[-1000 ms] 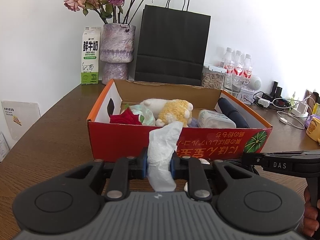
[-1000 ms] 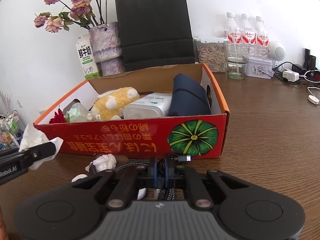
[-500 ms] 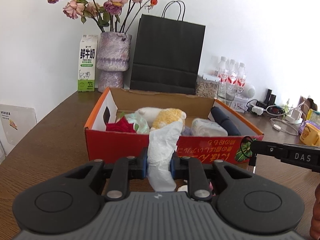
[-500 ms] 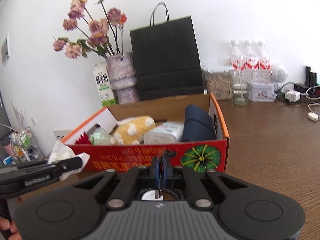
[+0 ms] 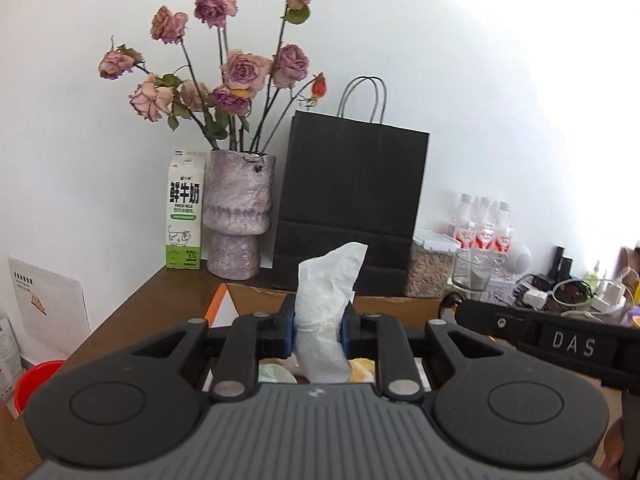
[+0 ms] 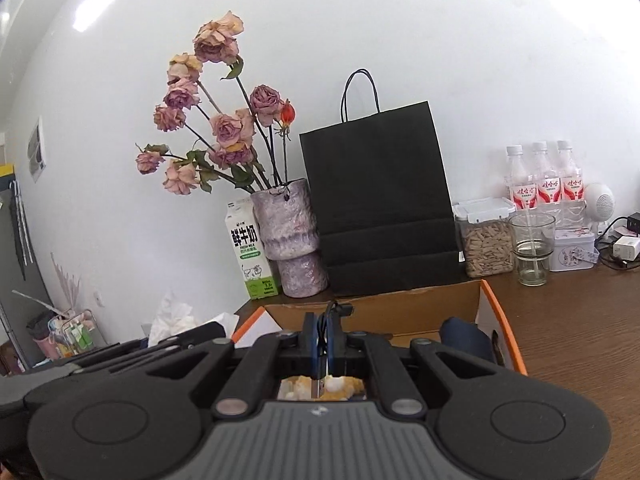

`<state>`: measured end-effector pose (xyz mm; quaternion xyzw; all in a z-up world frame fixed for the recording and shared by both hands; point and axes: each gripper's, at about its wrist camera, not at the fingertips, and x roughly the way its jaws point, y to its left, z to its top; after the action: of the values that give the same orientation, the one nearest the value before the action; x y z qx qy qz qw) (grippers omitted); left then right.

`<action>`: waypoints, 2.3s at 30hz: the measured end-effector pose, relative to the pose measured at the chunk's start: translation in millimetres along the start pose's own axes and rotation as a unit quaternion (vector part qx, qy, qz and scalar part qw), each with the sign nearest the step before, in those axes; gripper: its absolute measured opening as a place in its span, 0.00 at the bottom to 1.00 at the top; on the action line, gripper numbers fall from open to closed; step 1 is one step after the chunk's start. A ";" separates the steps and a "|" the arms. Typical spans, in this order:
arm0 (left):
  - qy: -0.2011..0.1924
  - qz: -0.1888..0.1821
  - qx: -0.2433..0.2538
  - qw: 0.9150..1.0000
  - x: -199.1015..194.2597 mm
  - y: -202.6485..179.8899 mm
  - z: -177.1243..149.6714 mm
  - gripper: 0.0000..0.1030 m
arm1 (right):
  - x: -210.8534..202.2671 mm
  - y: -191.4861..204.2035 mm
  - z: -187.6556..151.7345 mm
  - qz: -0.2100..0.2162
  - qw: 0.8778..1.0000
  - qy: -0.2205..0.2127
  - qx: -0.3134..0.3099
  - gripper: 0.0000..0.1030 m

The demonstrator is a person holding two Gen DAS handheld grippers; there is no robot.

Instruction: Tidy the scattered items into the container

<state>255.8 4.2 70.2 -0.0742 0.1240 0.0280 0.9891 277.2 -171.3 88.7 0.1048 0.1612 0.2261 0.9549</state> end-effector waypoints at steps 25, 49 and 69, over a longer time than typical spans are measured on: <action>0.014 0.048 0.031 0.998 29.4 12.8 -32.4 0.24 | 34.5 -2.7 -41.2 -0.024 0.999 0.015 -0.035 0.06; -0.029 0.089 0.031 0.995 8.9 10.4 -34.2 1.00 | 7.6 -1.8 -38.9 -0.090 0.995 -0.024 -0.037 1.00; -0.011 0.080 0.032 0.996 2.4 13.8 -47.9 1.00 | 2.7 1.8 -51.4 -0.086 0.994 -0.011 -0.061 1.00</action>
<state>245.6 10.5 21.8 -0.0316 0.1196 0.1037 0.9869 260.5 -162.0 40.9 0.0346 0.1454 0.1519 0.9770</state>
